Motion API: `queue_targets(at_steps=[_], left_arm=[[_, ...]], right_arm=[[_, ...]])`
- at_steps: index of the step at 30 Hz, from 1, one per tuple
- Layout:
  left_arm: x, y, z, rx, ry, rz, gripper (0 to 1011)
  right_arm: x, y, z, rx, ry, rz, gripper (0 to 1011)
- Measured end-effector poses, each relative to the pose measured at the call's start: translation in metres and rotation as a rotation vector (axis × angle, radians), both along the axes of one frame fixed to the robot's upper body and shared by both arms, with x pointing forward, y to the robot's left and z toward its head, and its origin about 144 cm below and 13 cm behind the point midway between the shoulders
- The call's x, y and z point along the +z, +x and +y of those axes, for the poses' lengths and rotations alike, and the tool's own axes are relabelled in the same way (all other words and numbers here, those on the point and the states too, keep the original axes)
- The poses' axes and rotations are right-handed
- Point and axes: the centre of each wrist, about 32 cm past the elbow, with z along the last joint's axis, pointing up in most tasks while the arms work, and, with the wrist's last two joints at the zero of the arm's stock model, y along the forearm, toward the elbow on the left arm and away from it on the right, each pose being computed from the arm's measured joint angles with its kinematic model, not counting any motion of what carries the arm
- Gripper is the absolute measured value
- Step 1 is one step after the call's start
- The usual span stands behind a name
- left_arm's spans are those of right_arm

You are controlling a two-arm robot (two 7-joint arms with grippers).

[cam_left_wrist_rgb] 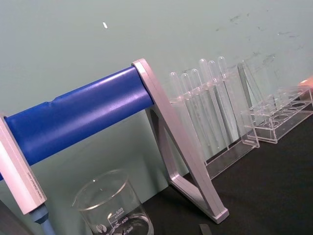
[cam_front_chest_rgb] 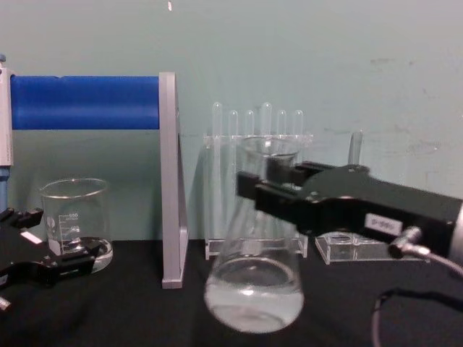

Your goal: Grasp the erlenmeyer flask with one hand, shake it three times, then place it back.

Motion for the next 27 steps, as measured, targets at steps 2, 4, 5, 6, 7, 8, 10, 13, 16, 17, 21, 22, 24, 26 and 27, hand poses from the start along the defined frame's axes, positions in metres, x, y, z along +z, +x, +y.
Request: queue_targets(at_steps=[2,4,5,6,7,8,10,13,16,17,21,22,24,26,27], left_arm=[[0.000,0.000,0.000,0.000,0.000,0.000,1001],[0.000,0.000,0.000,0.000,0.000,0.000,1001],[0.000,0.000,0.000,0.000,0.000,0.000,1001],[0.000,0.000,0.000,0.000,0.000,0.000,1001],[0.000,0.000,0.000,0.000,0.000,0.000,1001],[0.000,0.000,0.000,0.000,0.000,0.000,1001],[0.000,0.000,0.000,0.000,0.000,0.000,1001],[0.000,0.000,0.000,0.000,0.000,0.000,1001],[0.000,0.000,0.000,0.000,0.000,0.000,1001],[0.000,0.000,0.000,0.000,0.000,0.000,1001],[0.000,0.000,0.000,0.000,0.000,0.000,1001],[0.000,0.000,0.000,0.000,0.000,0.000,1001],[0.000,0.000,0.000,0.000,0.000,0.000,1001],[0.000,0.000,0.000,0.000,0.000,0.000,1001],[0.000,0.000,0.000,0.000,0.000,0.000,1001]], right_arm=[[0.000,-0.002,-0.007,-0.045,0.003,-0.002,456],[0.000,-0.003,-0.013,-0.080,0.005,-0.004,456],[0.000,-0.005,-0.019,-0.116,0.007,-0.007,456],[0.001,-0.005,-0.022,-0.135,0.008,-0.009,456],[0.001,-0.007,-0.025,-0.156,0.009,-0.009,456],[0.001,-0.008,-0.030,-0.181,0.010,-0.011,456],[0.002,-0.012,-0.040,-0.248,0.011,-0.012,456],[0.002,-0.019,-0.056,-0.346,0.008,-0.011,456],[0.002,-0.027,-0.071,-0.442,0.005,-0.009,456],[0.002,-0.029,-0.074,-0.465,0.005,-0.009,456],[0.003,-0.036,-0.088,-0.555,0.003,-0.007,456],[0.003,-0.038,-0.091,-0.579,0.003,-0.007,456],[0.003,-0.039,-0.093,-0.597,0.003,-0.007,456],[0.003,-0.040,-0.095,-0.610,0.004,-0.006,456],[0.003,-0.040,-0.095,-0.612,0.004,-0.006,456]])
